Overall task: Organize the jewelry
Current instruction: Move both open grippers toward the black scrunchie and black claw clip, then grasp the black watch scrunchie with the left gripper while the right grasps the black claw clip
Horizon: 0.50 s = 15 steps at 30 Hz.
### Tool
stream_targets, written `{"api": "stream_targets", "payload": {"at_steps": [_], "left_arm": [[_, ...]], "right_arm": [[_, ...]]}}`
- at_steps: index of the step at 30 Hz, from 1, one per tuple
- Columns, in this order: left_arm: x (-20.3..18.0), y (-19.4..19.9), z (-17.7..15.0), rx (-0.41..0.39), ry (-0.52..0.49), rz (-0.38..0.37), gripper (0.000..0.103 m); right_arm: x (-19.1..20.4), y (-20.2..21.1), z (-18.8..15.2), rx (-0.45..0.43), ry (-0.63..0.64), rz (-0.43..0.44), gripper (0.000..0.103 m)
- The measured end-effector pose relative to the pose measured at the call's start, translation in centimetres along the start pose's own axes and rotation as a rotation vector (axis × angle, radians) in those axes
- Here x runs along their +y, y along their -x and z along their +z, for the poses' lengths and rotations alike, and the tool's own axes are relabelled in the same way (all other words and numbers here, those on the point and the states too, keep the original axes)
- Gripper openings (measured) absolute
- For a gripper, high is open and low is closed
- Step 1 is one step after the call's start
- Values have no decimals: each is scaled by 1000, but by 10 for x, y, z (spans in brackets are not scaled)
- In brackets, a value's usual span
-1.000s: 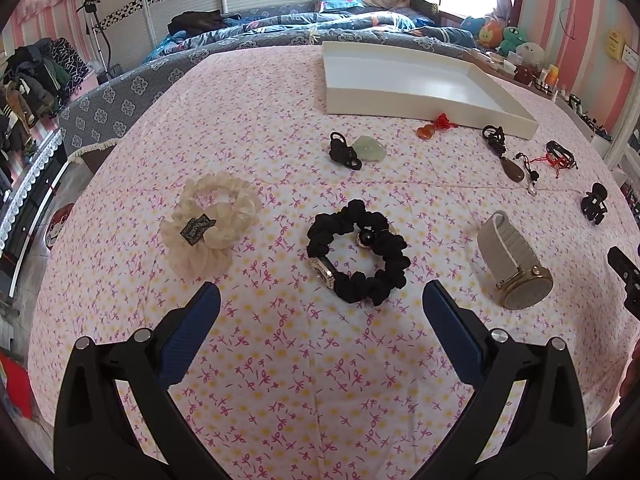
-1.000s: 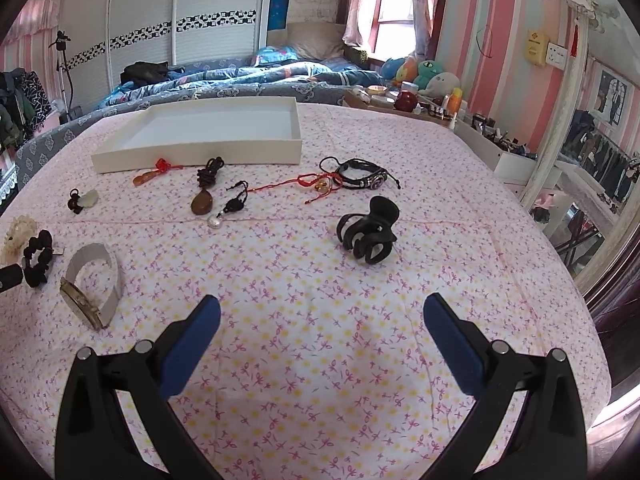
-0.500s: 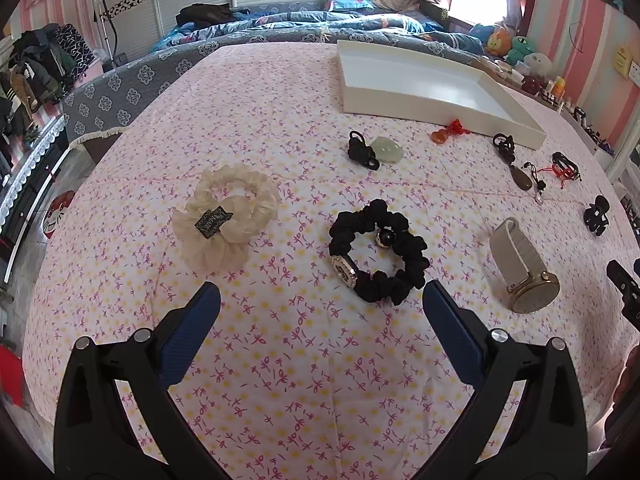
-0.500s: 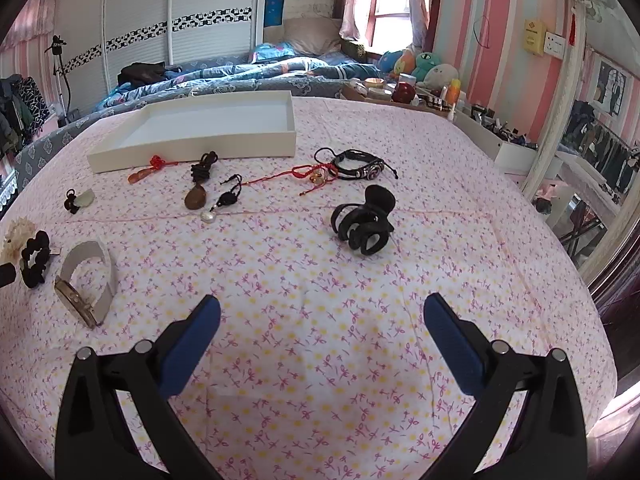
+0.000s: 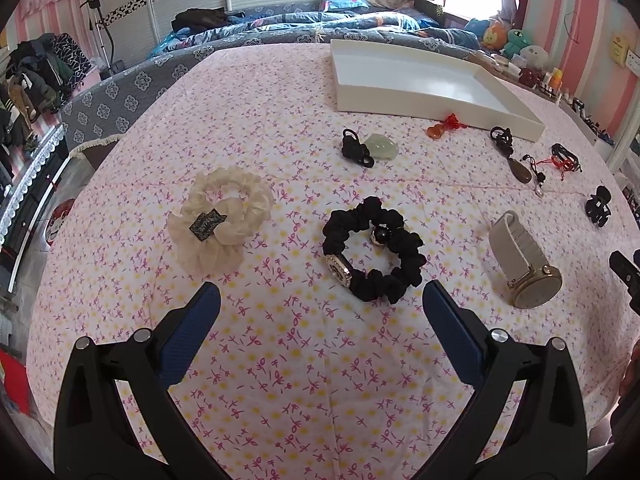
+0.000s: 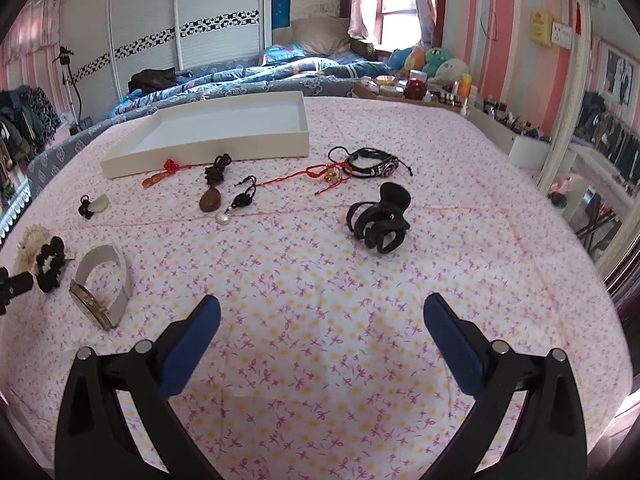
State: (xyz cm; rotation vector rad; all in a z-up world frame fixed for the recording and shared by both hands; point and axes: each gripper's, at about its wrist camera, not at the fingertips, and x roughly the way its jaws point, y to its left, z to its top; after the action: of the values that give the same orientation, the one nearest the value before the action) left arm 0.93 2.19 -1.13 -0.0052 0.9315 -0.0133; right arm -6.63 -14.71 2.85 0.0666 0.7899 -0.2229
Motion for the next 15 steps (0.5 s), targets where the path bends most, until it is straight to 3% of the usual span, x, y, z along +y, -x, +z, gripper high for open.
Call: {"api": "stream_targets", "payload": {"at_steps": [10, 15], "left_arm": [[-1, 1, 5, -12, -16, -12, 100], [-2, -3, 6, 2, -29, -38, 100]], "right_arm": [[0, 4, 1, -26, 42, -92, 101], [-5, 4, 4, -26, 26, -82, 101]]}}
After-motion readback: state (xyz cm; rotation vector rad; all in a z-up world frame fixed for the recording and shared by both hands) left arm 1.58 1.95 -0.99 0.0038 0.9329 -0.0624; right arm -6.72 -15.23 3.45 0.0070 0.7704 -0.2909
